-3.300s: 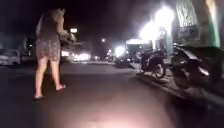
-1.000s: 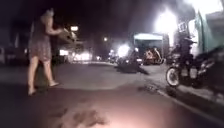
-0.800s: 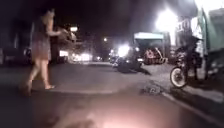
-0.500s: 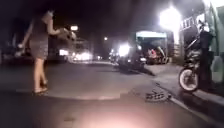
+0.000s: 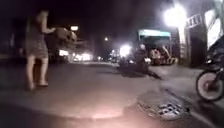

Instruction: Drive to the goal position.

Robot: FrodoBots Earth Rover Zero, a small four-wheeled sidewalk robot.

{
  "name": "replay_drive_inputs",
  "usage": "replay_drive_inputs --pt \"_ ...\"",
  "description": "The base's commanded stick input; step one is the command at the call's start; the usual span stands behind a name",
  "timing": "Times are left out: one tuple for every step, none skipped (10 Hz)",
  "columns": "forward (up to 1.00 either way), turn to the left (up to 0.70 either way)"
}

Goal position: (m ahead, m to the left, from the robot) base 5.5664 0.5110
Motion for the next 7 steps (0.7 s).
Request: replay_drive_inputs --pt "1.0 0.0" --pt "1.0 0.0" --pt "1.0 0.0" --pt "1.0 0.0" --pt "1.0 0.0" --pt "1.0 0.0" --pt "1.0 0.0"
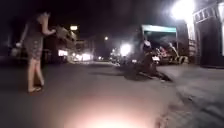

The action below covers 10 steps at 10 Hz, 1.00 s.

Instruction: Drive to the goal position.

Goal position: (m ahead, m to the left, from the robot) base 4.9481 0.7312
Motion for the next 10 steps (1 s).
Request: replay_drive_inputs --pt "1.0 0.0" --pt "1.0 0.0" --pt "1.0 0.0" --pt "1.0 0.0" --pt "1.0 0.0" --pt "1.0 0.29" --pt "1.0 0.4" --pt "1.0 0.4" --pt "1.0 0.4" --pt "1.0 0.17"
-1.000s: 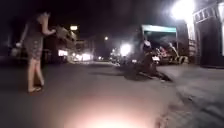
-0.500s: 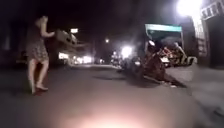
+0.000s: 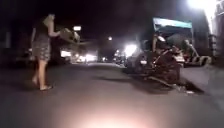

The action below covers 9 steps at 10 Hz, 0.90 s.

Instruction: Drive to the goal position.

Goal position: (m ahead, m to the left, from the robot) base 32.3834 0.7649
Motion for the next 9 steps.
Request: replay_drive_inputs --pt "1.0 0.0" --pt "1.0 0.0" --pt "1.0 0.0" --pt "1.0 0.0" --pt "1.0 0.0" --pt "1.0 0.0" --pt "1.0 0.0" --pt "1.0 0.0" --pt "1.0 0.0"
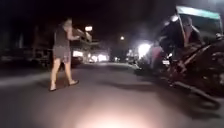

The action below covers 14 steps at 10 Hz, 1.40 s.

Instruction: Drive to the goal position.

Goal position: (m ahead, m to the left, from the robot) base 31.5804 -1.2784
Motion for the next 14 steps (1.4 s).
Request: replay_drive_inputs --pt "1.0 0.0" --pt "1.0 0.0" --pt "1.0 0.0" --pt "1.0 0.0" --pt "1.0 0.0" --pt "1.0 -0.04" --pt "1.0 -0.23" --pt "1.0 -0.4" --pt "1.0 -0.4" --pt "1.0 -0.36" --pt "1.0 0.0" --pt "1.0 0.0" --pt "1.0 0.0" --pt "1.0 0.0"
